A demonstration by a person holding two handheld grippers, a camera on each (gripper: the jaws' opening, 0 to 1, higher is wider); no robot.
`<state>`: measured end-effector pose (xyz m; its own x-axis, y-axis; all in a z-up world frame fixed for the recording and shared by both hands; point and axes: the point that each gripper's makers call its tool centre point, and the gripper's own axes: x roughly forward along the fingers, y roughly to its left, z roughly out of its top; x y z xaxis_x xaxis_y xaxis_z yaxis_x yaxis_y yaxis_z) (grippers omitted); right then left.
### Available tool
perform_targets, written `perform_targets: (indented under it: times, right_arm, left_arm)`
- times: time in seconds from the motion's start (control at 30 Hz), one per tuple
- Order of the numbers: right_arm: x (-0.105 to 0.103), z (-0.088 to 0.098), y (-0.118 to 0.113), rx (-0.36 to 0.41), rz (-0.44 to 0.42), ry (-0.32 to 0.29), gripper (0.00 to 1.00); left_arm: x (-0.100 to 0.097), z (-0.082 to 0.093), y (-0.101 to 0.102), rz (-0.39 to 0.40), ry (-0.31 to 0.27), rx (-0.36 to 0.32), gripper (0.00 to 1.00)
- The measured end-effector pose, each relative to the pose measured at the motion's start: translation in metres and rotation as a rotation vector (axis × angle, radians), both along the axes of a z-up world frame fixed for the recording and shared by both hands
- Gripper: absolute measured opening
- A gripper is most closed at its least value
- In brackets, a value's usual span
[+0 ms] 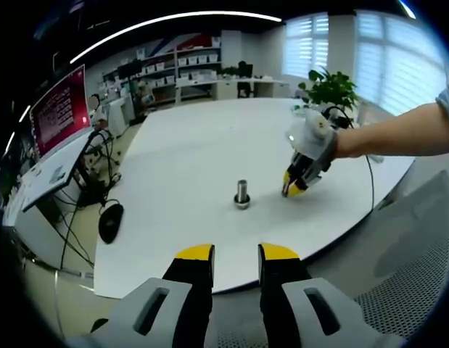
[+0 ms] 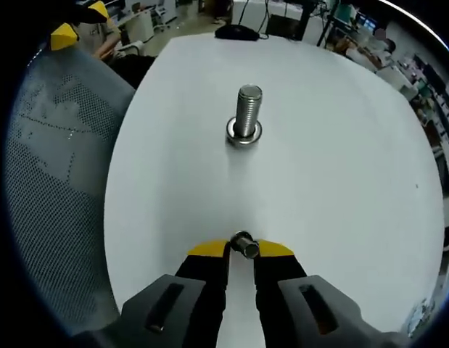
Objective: Place the washer onto the threaded stud by aligning its center hole with the stud, sliding it down to the base, and recovering from edge contact or off-axis alignment until the washer reaches the visible bottom stop.
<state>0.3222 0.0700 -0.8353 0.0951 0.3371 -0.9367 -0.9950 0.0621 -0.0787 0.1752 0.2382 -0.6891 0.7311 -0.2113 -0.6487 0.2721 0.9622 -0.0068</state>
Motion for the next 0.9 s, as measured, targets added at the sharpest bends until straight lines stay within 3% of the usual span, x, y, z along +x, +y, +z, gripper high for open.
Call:
perform_targets:
  times: [0.13, 0.37, 0.6, 0.9]
  right_arm:
    - [0.002, 0.007, -0.006, 0.026, -0.04, 0.011, 0.24]
    - [0.012, 0.015, -0.033, 0.079, -0.139, 0.019, 0.24]
    - [0.023, 0.008, -0.059, 0.125, -0.26, 0.057, 0.25]
    - [0.025, -0.003, -0.068, 0.127, -0.3, 0.077, 0.23]
  left_arm:
    - [0.0, 0.0, 0.0, 0.0, 0.002, 0.001, 0.22]
    - [0.001, 0.0, 0.0, -0.002, 0.003, 0.002, 0.22]
    - [0.0, -0.001, -0.001, -0.007, 0.004, 0.003, 0.21]
    - [0.0, -0.001, 0.0, -0.008, 0.004, 0.004, 0.2]
